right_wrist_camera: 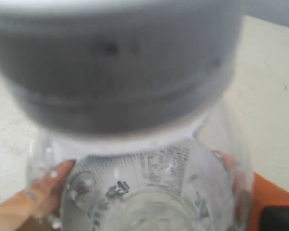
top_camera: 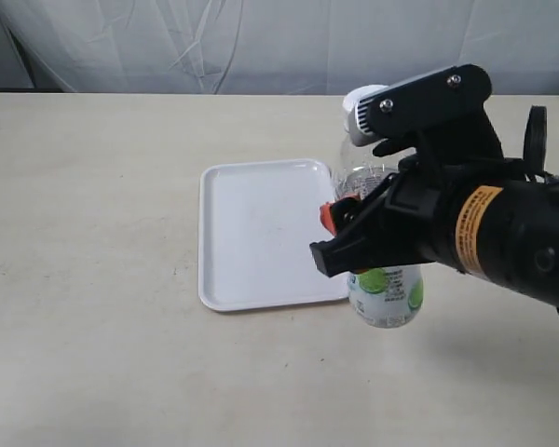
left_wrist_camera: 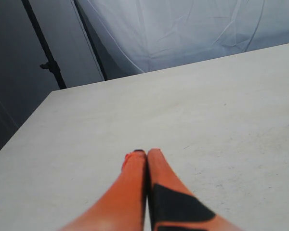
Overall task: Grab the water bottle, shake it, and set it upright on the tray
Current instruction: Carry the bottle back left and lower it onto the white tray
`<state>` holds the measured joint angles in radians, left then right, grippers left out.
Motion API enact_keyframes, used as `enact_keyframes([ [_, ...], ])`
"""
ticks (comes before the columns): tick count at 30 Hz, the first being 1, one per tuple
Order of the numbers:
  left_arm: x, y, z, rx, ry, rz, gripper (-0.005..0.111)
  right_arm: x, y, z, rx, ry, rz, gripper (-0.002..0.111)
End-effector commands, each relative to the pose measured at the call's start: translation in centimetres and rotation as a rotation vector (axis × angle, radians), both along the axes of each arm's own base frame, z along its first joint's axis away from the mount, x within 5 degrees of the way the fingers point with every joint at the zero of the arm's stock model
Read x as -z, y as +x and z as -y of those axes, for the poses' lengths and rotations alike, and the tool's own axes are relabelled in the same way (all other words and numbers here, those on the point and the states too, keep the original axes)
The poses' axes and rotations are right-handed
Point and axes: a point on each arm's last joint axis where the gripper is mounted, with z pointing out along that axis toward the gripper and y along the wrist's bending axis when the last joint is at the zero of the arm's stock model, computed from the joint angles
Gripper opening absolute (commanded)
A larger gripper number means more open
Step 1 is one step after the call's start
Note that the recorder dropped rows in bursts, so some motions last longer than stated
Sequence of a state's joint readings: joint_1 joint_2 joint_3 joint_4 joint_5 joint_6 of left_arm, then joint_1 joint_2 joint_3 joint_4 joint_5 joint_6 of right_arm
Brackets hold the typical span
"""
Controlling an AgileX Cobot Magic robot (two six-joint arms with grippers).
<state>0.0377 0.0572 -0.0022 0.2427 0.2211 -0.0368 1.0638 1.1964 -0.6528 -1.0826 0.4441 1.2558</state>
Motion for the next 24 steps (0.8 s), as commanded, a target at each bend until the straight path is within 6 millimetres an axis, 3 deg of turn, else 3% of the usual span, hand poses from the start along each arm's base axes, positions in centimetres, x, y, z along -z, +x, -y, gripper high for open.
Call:
enact_keyframes([
  [1,-0.1,0.0,0.0,0.001,-0.002,0.015,0.000,0.7,1.5,0.6,0.023,-0.006,-0.073,-0.001],
  [9,-0.1,0.0,0.0,0.001,-0.002,0.015,0.000,1.2,3.9,0.6,-0.052,0.027,-0.104,-0.001],
  [16,-0.1,0.0,0.0,0.001,-0.002,0.015,0.000,1.2,5.4,-3.9,-0.309,0.264,0.084,-0.001],
  [20,-0.1,0.0,0.0,0.001,-0.002,0.015,0.000,2.5,7.3,-5.4,-0.257,0.226,-0.007,-0.001],
  [24,-0.1,0.0,0.0,0.001,-0.002,0.015,0.000,2.6,6.7,-5.7,-0.300,0.228,-0.078,-0.001],
])
